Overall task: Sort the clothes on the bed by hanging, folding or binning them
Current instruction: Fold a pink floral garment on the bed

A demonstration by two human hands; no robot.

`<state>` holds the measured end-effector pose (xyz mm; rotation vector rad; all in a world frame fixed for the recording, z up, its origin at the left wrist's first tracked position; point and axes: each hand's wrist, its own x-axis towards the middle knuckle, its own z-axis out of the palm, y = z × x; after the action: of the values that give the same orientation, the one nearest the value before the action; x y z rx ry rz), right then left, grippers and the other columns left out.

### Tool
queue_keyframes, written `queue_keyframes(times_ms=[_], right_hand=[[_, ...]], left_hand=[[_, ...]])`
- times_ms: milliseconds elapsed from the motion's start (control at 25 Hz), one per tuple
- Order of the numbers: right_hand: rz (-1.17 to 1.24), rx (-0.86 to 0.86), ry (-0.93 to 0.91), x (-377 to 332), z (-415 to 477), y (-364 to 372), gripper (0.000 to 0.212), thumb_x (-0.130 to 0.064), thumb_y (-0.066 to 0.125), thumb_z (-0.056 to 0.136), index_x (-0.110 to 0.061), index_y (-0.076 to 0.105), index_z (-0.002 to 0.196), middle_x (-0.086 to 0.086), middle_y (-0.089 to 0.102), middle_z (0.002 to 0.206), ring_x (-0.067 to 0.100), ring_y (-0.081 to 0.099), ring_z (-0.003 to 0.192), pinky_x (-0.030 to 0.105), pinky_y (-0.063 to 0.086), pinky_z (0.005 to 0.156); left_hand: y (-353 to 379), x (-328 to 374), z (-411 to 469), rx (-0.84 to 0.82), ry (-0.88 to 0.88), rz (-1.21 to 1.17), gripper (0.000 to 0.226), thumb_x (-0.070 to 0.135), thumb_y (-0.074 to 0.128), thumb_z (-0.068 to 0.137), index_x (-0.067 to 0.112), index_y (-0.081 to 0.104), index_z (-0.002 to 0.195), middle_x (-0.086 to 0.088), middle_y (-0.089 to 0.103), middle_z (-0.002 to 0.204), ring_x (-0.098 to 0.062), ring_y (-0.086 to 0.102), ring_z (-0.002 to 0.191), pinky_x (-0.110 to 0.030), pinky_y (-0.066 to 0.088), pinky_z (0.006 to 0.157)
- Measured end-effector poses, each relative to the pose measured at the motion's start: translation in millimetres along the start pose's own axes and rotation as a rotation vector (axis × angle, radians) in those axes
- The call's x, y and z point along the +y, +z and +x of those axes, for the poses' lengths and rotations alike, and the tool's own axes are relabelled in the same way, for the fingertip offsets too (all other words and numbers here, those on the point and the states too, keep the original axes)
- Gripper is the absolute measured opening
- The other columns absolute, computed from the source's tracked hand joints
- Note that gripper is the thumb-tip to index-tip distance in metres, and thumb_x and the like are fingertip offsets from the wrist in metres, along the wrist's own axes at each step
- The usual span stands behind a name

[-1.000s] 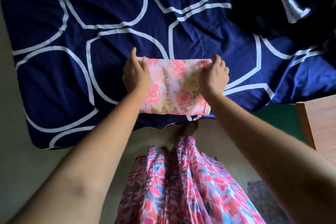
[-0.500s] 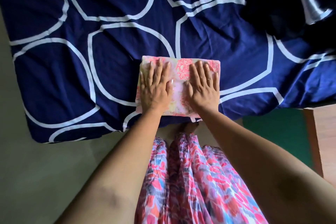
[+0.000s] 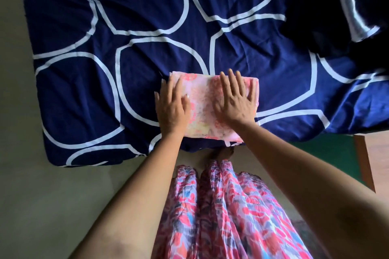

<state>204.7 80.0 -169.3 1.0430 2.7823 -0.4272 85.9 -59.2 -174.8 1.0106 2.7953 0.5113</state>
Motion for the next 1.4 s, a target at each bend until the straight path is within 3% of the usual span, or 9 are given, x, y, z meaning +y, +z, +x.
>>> queue_keyframes(times_ms=[120,240,400,560,680,800,960,1120,1400], right_hand=[[0.020,-0.181,-0.212,-12.5,47.0,-15.6,0.096,-0.072,0.044,0.080,-0.015,0.016,0.152,0.006,0.026,0.155,0.025,0.017,0.145,0.044,0.002,0.117],[0.070,-0.397,-0.146,-22.3,84.5,-35.5,0.095,-0.071,0.062,0.071,-0.018,0.035,0.144,0.009,0.041,0.143,0.031,0.031,0.134,0.043,0.026,0.110],[0.194,-0.560,-0.060,-21.7,72.0,-34.9,0.090,-0.058,0.077,0.066,-0.015,0.041,0.136,0.009,0.050,0.134,0.031,0.044,0.125,0.038,0.036,0.099],[0.282,-0.628,-0.067,-22.5,57.3,-31.6,0.059,-0.043,0.084,0.066,-0.014,0.064,0.113,0.004,0.063,0.103,0.025,0.061,0.105,0.028,0.043,0.081],[0.183,-0.659,-0.075,-28.2,47.7,-29.8,0.059,-0.042,0.085,0.064,-0.012,0.066,0.112,0.005,0.065,0.106,0.025,0.061,0.102,0.030,0.047,0.086],[0.253,-0.688,-0.009,-24.2,38.7,-24.4,0.055,-0.040,0.087,0.059,-0.008,0.071,0.101,0.007,0.070,0.098,0.025,0.066,0.094,0.034,0.051,0.088],[0.310,-0.625,0.060,-29.5,18.0,-40.0,0.052,-0.029,0.085,0.066,-0.004,0.067,0.108,0.006,0.063,0.096,0.020,0.059,0.087,0.027,0.044,0.075],[0.221,-0.526,-0.010,-43.2,3.7,-85.1,0.057,-0.033,0.081,0.072,-0.011,0.062,0.120,0.009,0.063,0.112,0.025,0.060,0.106,0.031,0.045,0.086],[0.024,-0.130,-0.064,-60.7,-5.7,-228.6,0.053,-0.027,0.067,0.075,-0.024,0.049,0.125,0.005,0.062,0.117,0.030,0.061,0.106,0.035,0.048,0.082]], left_hand=[[-10.9,-19.3,-3.7,0.031,-0.065,-0.060,0.048,0.027,0.041,0.096,0.017,0.043,0.142,-0.006,0.034,0.153,-0.029,0.034,0.139,-0.050,0.029,0.110],[-18.3,-28.9,-6.4,-0.084,0.010,-0.195,0.049,0.027,0.042,0.099,0.013,0.037,0.146,-0.008,0.040,0.150,-0.025,0.042,0.134,-0.038,0.037,0.106],[-23.7,-31.1,-21.4,-0.204,0.059,-0.227,0.054,0.029,0.042,0.100,0.012,0.029,0.149,-0.010,0.042,0.148,-0.025,0.043,0.130,-0.031,0.036,0.102],[-26.7,-36.4,-37.9,-0.252,0.074,-0.236,0.060,0.040,0.029,0.096,0.010,0.031,0.148,-0.014,0.044,0.145,-0.029,0.046,0.126,-0.036,0.038,0.100],[-26.9,-41.0,-49.3,-0.263,0.092,-0.214,0.058,0.038,0.030,0.098,0.011,0.029,0.149,-0.015,0.044,0.144,-0.030,0.045,0.127,-0.036,0.039,0.100],[-29.3,-47.6,-54.9,-0.319,0.106,-0.206,0.055,0.031,0.036,0.099,0.012,0.028,0.150,-0.015,0.041,0.146,-0.030,0.043,0.130,-0.036,0.037,0.104],[-50.2,-33.9,-29.6,-0.452,0.097,-0.016,0.054,0.038,0.038,0.100,0.021,0.026,0.150,-0.011,0.041,0.146,-0.034,0.044,0.126,-0.044,0.040,0.098],[-98.0,-16.9,2.5,-0.399,0.114,0.055,0.050,0.042,0.041,0.099,0.020,0.036,0.144,-0.005,0.039,0.147,-0.030,0.045,0.127,-0.044,0.043,0.095],[-238.6,9.6,47.6,-0.340,0.299,0.115,0.054,0.047,0.053,0.092,0.028,0.040,0.141,-0.001,0.044,0.143,-0.024,0.046,0.129,-0.041,0.040,0.105]])
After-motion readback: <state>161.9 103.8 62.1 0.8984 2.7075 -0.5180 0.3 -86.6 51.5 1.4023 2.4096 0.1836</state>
